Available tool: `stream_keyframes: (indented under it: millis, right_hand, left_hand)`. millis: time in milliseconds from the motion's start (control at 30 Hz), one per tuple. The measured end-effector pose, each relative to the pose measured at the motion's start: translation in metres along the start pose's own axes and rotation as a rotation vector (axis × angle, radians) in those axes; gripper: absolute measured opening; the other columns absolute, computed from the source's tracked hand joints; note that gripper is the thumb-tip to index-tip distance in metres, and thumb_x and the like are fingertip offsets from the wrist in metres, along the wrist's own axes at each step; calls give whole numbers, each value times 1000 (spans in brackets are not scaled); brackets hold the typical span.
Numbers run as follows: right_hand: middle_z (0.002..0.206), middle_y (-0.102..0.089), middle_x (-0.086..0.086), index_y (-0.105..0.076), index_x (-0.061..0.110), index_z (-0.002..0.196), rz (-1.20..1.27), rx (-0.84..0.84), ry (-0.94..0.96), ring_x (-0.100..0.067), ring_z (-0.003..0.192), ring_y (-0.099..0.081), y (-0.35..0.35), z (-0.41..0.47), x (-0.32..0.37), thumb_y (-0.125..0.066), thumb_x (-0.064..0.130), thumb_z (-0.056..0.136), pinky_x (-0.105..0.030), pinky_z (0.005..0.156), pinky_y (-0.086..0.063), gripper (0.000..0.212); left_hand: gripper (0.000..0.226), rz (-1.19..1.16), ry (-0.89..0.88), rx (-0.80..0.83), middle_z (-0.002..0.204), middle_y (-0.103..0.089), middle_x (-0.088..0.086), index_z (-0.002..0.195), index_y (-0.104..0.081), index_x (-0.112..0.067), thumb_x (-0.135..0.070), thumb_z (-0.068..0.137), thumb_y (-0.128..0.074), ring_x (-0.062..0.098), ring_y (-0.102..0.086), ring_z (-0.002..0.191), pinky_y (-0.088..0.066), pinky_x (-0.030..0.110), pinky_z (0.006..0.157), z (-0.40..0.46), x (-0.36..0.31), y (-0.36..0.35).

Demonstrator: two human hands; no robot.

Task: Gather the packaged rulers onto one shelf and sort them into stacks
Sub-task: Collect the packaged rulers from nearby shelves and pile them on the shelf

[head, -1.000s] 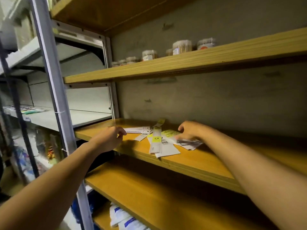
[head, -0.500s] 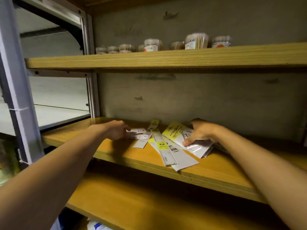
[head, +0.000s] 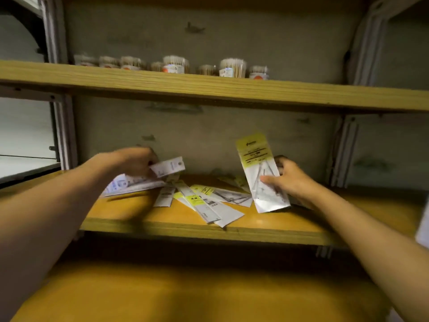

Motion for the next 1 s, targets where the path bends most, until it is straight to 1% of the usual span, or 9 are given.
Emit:
stream_keyframes:
  millis: [133, 233, 300, 400, 467, 533, 633, 767, 1000]
  right_hand:
    - [111, -69, -4, -52, 23, 106, 37, -129, 11, -18, 95, -69, 40, -30, 5, -70, 10, 85, -45, 88, -56, 30]
    - [111, -69, -3, -52, 14, 114, -24, -176, -3, -12, 93, -68, 73, -60, 3, -69, 8, 86, -36, 85, -56, 34]
    - [113, -69, -2, -51, 17, 115, -71, -216, -31, -13, 97, -68, 101, -79, -4, -69, 11, 86, -40, 88, -56, 35]
    - [117, -68, 0, -52, 20, 118, -147, -297, -58, -15, 103, -67, 149, -116, -16, -72, 18, 84, -44, 91, -55, 39]
    - [118, -68, 1, -55, 21, 121, -183, -339, -77, -14, 103, -67, 180, -145, -22, -71, 18, 85, -42, 91, -55, 39]
    - [116, -69, 3, -58, 21, 120, -209, -375, -96, -11, 101, -67, 213, -173, -27, -69, 18, 87, -39, 90, -56, 35]
    - [112, -68, 6, -59, 25, 119, -243, -445, -124, -9, 98, -67, 264, -212, -40, -65, 21, 90, -38, 85, -57, 30]
    - [106, -67, 10, -55, 27, 117, -269, -537, -173, -8, 93, -68, 326, -257, -68, -60, 23, 93, -29, 73, -57, 25]
    - [110, -70, 6, -57, 24, 120, -248, -580, -231, -9, 92, -70, 425, -302, -141, -63, 26, 92, -36, 80, -59, 29]
  left_hand:
    - [26, -360, -177, -145, 104, -66, 5, 114, -65, -15, -28, 91, -64, 20, -60, 86, -45, 28, 73, 1, -78, 46]
    - [27, -668, -387, -34, 102, -69, 2, 116, -62, -14, -26, 92, -64, 13, -66, 84, -53, 24, 70, -9, -159, 50]
    - [24, -835, -491, 38, 103, -70, -3, 116, -63, -18, -21, 92, -64, 10, -67, 89, -52, 18, 70, -16, -211, 51]
    - [24, -1014, -618, 115, 107, -73, -4, 116, -65, -22, -14, 93, -61, 14, -67, 99, -52, 27, 82, -20, -281, 57]
    - [27, -1116, -673, 184, 106, -74, -6, 117, -63, -24, -11, 94, -57, 12, -69, 99, -53, 27, 81, -25, -326, 64]
    - [27, -1156, -749, 223, 106, -74, -8, 117, -62, -25, -11, 95, -56, 11, -68, 100, -52, 26, 79, -37, -371, 74]
    - [26, -1172, -862, 254, 108, -73, -9, 117, -64, -26, -14, 95, -58, 15, -67, 104, -56, 34, 87, -60, -437, 86]
    - [31, -1221, -983, 397, 115, -68, 0, 125, -60, -18, -15, 95, -58, 19, -68, 104, -59, 34, 83, -93, -528, 85]
    - [31, -1196, -973, 418, 116, -68, 1, 128, -57, -22, -19, 97, -55, 21, -68, 103, -58, 42, 87, -104, -662, 79]
Point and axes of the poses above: each hand's wrist, its own z-axis towards the middle knuckle, its own y-axis out of the back of the hand, x = y × z, the point moved 10 cm from there along z, towards the middle knuckle
